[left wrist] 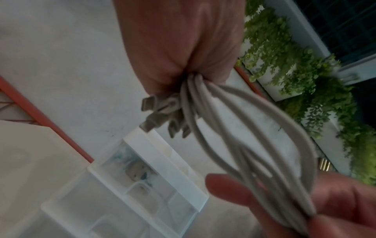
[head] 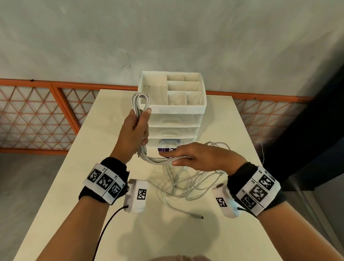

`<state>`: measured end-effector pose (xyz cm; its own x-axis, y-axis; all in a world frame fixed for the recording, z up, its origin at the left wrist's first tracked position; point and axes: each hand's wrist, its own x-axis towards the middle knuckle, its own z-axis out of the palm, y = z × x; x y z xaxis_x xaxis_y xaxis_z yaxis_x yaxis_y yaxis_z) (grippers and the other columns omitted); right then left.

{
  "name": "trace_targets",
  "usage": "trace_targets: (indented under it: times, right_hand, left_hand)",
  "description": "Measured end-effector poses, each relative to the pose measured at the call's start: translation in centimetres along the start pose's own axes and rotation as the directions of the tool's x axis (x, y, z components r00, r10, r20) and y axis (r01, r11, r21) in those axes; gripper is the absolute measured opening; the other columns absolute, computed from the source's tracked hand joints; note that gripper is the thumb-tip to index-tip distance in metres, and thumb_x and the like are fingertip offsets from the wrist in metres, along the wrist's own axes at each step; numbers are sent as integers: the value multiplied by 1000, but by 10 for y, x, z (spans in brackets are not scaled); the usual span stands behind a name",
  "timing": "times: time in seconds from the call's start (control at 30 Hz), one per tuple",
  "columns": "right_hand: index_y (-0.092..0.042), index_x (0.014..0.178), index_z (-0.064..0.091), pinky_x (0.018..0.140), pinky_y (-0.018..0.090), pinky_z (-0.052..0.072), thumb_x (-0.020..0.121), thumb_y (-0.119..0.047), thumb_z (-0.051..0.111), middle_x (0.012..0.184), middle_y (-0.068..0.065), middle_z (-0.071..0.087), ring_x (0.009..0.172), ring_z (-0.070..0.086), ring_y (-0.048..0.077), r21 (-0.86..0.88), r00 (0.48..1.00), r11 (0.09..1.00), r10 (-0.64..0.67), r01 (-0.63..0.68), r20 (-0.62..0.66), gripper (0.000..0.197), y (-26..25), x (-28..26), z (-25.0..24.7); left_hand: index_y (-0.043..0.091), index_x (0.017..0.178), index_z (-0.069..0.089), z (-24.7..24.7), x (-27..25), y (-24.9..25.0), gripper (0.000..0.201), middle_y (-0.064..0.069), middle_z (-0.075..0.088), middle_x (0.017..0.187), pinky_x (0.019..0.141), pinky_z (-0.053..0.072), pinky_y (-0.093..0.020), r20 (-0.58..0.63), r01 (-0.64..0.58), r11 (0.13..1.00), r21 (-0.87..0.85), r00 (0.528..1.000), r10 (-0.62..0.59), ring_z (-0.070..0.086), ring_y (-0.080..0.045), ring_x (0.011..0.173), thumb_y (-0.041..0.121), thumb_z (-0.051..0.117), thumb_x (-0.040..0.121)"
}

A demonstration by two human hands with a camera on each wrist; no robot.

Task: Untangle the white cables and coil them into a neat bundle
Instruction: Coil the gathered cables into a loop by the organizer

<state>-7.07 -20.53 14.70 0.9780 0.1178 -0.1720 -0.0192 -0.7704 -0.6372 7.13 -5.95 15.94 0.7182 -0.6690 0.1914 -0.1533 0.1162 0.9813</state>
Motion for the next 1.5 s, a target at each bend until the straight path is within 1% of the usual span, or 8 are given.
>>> trace_targets:
  times: [0.33, 0.5, 0.67, 1.1, 1.2, 1.3, 1.4, 1.5]
  right_hand:
    - [-24, 104, 65, 95, 33, 27, 77, -36, 71, 101, -4, 70, 99, 56, 19, -295, 909, 885, 261, -359, -326, 30, 33, -13, -12]
    - [-16, 94, 68, 71, 24, 48, 61, -30, 87, 82, 0, 70, 72, 62, 12, 246, 881, 910, 395, -335, -260, 40, 49, -22, -22]
    - [2, 96, 64, 69, 20, 45, 87, -11, 64, 79, 7, 64, 72, 59, 12, 563, 899, 817, 333, -124, -284, 15, 69, -39, -12]
    - [-11, 83, 62, 54, 23, 33, 84, -30, 68, 55, -3, 49, 53, 46, 15, 133, 697, 871, 461, -472, -548, 19, 120, -33, -11]
    - [-18, 88, 64, 70, 28, 39, 70, -34, 81, 71, -4, 56, 77, 56, 20, 150, 719, 776, 626, -613, -301, 29, 122, -31, -13]
    - [-21, 139, 39, 99, 33, 40, 69, -33, 82, 130, 8, 53, 120, 49, 22, 14, 759, 759, 650, -651, 34, 84, 101, -25, -24]
    - [-26, 151, 4, 118, 37, 20, 79, -31, 74, 159, 6, 15, 146, 17, 23, 33, 880, 880, 475, -474, -28, 101, 57, -8, -37]
    - [-30, 151, 14, 118, 30, 18, 85, -33, 68, 158, -8, 17, 145, 15, 9, 148, 984, 978, 162, -150, -71, 85, 7, 14, -39]
  left_hand:
    - [19, 67, 24, -21, 11, 33, 39, 11, 23, 50, 40, 23, -22, -128, -118, 989, -86, 986, 107, 20, -11, 43, 32, 37, 102]
    - [19, 67, 24, -27, 6, 26, 39, 12, 26, 46, 39, 22, -20, -146, -110, 993, -38, 984, 103, 21, -9, 40, 31, 39, 101]
    - [22, 66, 31, -43, 8, 33, 37, 10, 27, 48, 40, 21, -23, -232, -172, 985, -30, 959, 161, 22, -11, 42, 32, 39, 101]
    - [20, 70, 29, -44, 10, 25, 34, 10, 27, 49, 42, 16, -32, -245, -145, 989, 3, 959, 141, 21, -12, 43, 32, 38, 101]
    - [21, 70, 30, -43, 11, 22, 34, 10, 28, 48, 41, 17, -29, -237, -137, 990, -10, 963, 131, 22, -10, 42, 31, 37, 102]
    - [19, 70, 28, -33, 12, 20, 34, 11, 29, 45, 39, 19, -25, -213, -140, 990, 3, 967, 138, 22, -9, 39, 29, 36, 102]
    - [14, 71, 29, -19, 13, 23, 35, 12, 29, 43, 38, 20, -23, -200, -153, 988, 15, 968, 153, 22, -9, 38, 27, 36, 103]
    - [8, 81, 34, -5, 15, 30, 28, 10, 25, 47, 40, 18, -29, -192, -159, 987, -19, 969, 153, 20, -10, 40, 25, 36, 103]
